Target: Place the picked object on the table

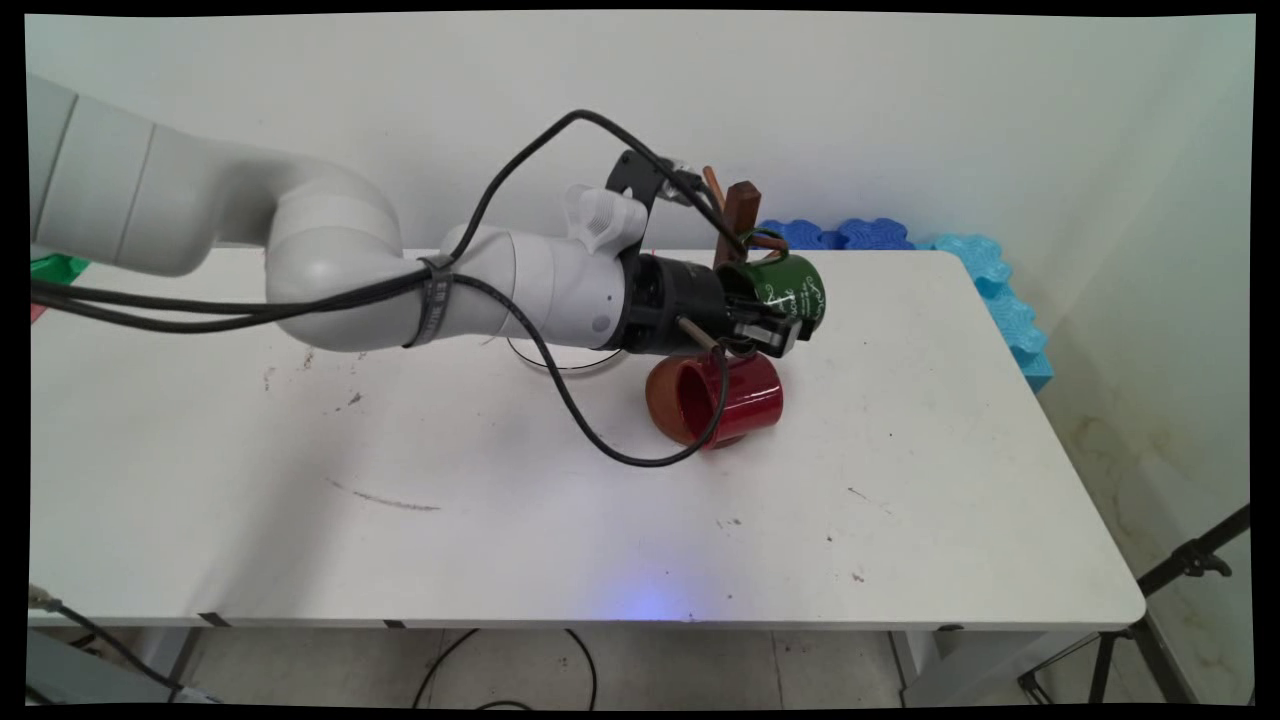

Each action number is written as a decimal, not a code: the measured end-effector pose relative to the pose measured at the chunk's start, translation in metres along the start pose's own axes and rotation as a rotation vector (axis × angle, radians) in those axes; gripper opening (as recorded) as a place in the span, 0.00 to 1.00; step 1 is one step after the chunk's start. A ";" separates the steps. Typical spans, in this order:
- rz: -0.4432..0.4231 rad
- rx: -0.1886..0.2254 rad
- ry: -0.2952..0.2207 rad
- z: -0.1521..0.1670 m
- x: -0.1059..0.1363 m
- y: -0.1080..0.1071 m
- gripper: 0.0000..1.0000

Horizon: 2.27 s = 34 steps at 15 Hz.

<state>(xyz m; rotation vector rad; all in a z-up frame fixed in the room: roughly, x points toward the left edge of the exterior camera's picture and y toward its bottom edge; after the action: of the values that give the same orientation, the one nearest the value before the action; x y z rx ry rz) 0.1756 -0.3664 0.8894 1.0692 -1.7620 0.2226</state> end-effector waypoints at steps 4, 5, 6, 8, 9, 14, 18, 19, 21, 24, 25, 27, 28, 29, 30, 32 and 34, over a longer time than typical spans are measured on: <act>0.001 -0.018 0.019 -0.004 0.001 0.008 0.00; 0.003 -0.024 0.026 -0.006 0.002 0.010 0.00; 0.006 -0.032 0.033 -0.008 0.003 0.014 0.00; 0.013 -0.054 0.050 -0.015 0.006 0.022 0.00; 0.016 -0.066 0.058 -0.019 0.007 0.027 0.00; 0.038 -0.117 0.078 -0.044 0.011 0.047 0.00; 0.095 -0.127 0.053 -0.066 0.010 0.052 0.00; 0.116 -0.120 0.035 -0.072 0.010 0.051 0.00; 0.151 -0.098 -0.003 -0.082 0.011 0.047 0.00; 0.219 -0.067 -0.079 -0.093 0.007 0.041 0.00; 0.246 -0.061 -0.107 -0.096 0.006 0.039 0.00; 0.303 -0.043 -0.176 -0.102 0.004 0.035 0.00; 0.328 -0.034 -0.209 -0.105 0.004 0.032 0.00; 0.359 -0.024 -0.254 -0.109 0.003 0.030 0.00; 0.384 -0.016 -0.289 -0.113 0.002 0.027 0.00; 0.442 0.002 -0.370 -0.121 0.002 0.021 0.00; 0.479 0.022 -0.423 -0.127 0.002 0.014 0.00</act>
<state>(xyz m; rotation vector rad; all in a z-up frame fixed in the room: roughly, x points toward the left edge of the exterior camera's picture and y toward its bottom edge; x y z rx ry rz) 0.2488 -0.2844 0.9542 0.7250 -2.3938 0.3264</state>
